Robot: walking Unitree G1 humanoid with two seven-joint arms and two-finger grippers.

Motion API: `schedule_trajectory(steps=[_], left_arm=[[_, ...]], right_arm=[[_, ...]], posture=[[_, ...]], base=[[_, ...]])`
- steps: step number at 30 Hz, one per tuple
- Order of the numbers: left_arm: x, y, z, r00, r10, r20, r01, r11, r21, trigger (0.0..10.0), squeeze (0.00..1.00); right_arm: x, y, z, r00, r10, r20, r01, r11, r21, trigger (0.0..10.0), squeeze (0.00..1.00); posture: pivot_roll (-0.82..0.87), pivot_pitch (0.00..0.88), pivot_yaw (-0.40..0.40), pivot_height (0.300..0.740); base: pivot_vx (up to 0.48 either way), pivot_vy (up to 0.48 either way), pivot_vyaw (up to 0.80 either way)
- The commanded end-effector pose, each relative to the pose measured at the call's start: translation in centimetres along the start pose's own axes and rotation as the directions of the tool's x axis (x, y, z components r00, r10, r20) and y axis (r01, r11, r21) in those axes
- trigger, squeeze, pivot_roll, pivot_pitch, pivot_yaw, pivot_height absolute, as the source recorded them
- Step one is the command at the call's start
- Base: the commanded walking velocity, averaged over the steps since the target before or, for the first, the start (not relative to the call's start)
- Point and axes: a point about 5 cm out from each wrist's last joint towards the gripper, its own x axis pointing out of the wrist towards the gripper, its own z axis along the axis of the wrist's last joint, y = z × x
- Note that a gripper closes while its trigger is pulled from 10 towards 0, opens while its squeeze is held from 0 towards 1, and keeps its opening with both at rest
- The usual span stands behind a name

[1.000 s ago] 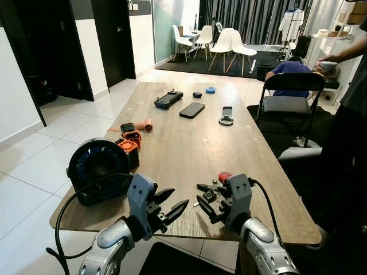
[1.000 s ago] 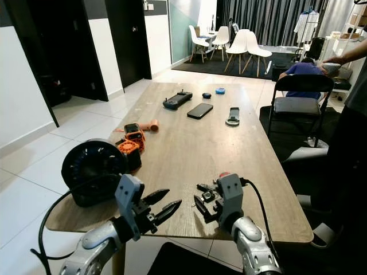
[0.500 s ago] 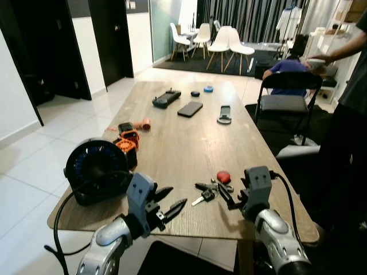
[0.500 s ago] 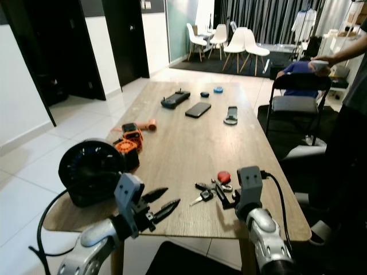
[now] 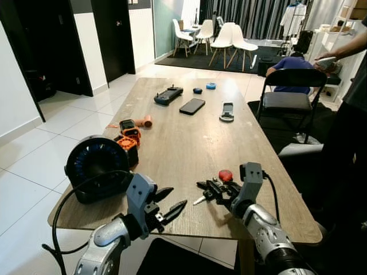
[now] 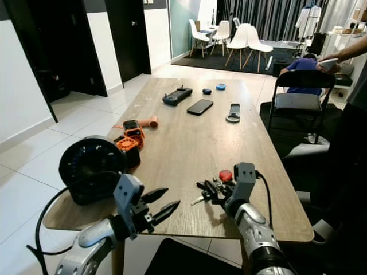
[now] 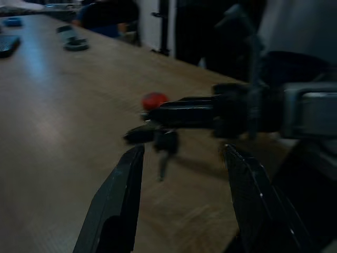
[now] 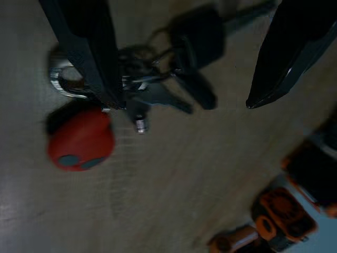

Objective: Hang keys on a hook

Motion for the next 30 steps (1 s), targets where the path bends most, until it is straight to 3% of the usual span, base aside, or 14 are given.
schedule_trajectory(steps=[1, 14, 18, 24, 30], left_arm=[[-0.3, -0.3, -0.2, 0.999, -0.027, -0.018, 0.027, 1.000, -0.007, 10.0, 0.00], [-0.4, -0.9, -0.2, 0.997, -0.075, -0.028, 0.075, 0.997, -0.021, 10.0, 0.00], [-0.6, -1.2, -0.2, 0.995, -0.097, -0.032, 0.096, 0.994, -0.043, 10.0, 0.00], [-0.6, -1.2, -0.2, 0.994, -0.102, -0.032, 0.100, 0.994, -0.051, 10.0, 0.00], [-0.5, -1.1, -0.3, 0.994, -0.106, -0.038, 0.104, 0.993, -0.053, 10.0, 0.00]], right_arm=[[0.1, 0.4, -0.6, 1.000, 0.018, -0.024, -0.017, 0.999, 0.051, 10.0, 0.00], [-0.4, 2.1, -2.6, 0.992, 0.103, -0.077, -0.094, 0.989, 0.114, 10.0, 0.00], [-1.7, 2.6, -2.8, 0.983, 0.177, -0.042, -0.168, 0.972, 0.162, 10.0, 0.00], [-2.8, 2.2, -2.2, 0.981, 0.193, -0.013, -0.189, 0.972, 0.142, 10.0, 0.00], [-3.0, 1.3, -2.0, 0.991, 0.130, -0.034, -0.125, 0.985, 0.117, 10.0, 0.00]], posture=[[0.04, 0.099, -0.003, 0.740], [0.04, 0.106, -0.001, 0.740], [0.04, 0.108, -0.003, 0.740], [0.04, 0.107, -0.002, 0.740], [0.03, 0.109, 0.009, 0.740]], base=[[0.000, 0.000, 0.00], [0.000, 0.000, 0.00], [0.000, 0.000, 0.00], [0.000, 0.000, 0.00], [0.000, 0.000, 0.00]])
